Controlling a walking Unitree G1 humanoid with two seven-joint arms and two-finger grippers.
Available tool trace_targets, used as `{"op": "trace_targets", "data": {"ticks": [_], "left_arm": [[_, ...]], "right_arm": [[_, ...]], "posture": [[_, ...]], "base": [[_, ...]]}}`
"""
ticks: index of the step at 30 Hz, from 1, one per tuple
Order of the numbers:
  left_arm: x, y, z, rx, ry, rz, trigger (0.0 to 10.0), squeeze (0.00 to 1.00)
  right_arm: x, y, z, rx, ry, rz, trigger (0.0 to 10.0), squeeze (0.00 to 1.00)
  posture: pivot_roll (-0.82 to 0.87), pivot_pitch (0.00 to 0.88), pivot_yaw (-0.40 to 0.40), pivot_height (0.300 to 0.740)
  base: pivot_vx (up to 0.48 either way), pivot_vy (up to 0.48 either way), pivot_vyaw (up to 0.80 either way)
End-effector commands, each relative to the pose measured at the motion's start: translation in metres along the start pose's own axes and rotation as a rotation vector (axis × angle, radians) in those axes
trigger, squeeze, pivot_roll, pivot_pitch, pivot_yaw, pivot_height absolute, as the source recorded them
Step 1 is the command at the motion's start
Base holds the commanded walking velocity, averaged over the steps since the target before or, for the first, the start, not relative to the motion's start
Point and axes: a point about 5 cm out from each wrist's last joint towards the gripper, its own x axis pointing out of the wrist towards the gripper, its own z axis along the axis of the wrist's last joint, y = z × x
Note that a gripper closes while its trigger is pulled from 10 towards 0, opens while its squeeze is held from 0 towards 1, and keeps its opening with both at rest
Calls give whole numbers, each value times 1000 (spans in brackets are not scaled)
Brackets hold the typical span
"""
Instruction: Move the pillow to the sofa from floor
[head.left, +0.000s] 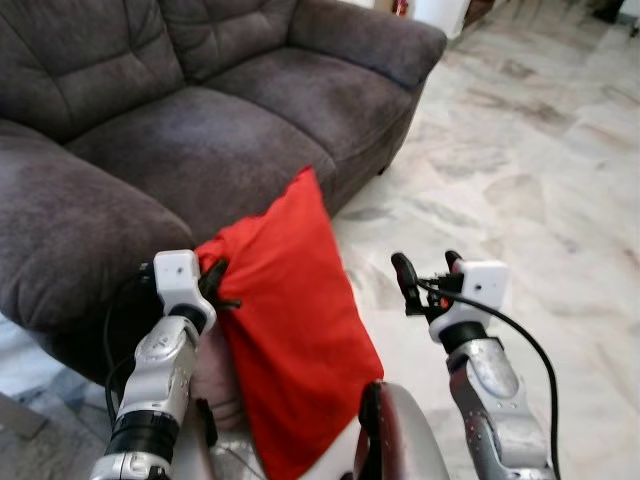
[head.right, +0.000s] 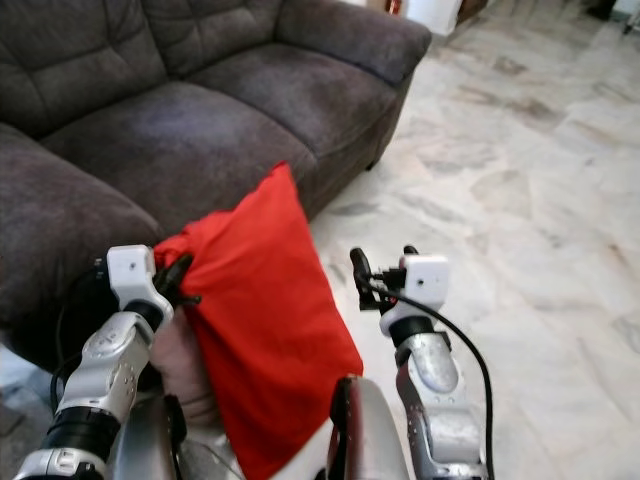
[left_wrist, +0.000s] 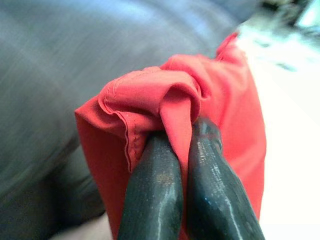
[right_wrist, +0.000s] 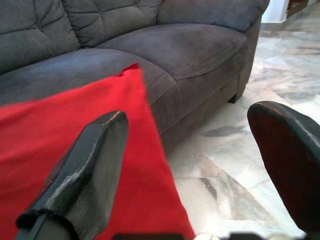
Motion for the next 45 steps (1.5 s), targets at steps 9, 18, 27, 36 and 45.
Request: {"op": "trace_targets", "data": {"ticks": [9,18,27,36,45], "left_arm": [[-18,-24,47,167,-208,-52,10000,0],[-29,-27,40,218,-190,-47,10000,0],[-29,-36,34,235,-171,-83,10000,0],[-31,-36,28,216,-153,-76,10000,0],[-31,-38,27,208,-156,-82,10000,0]], "right_arm": [[-3,-12,-5,-7,-24,-44,10000,0],[-4,-9,-3,4,-36,-49,10000,0],[1,-6,1,8,-60,-47,10000,0],[2,-6,6,9,-90,-51,10000,0],[4,-6,11,17,-126,-50,10000,0]], "posture": [[140,0,-59,498],[139,0,-80,498],[129,0,-81,498],[121,0,-81,498],[122,0,-83,538]], "base": [[0,0,0],[216,0,0],[137,0,0],[0,0,0],[0,0,0]]}}
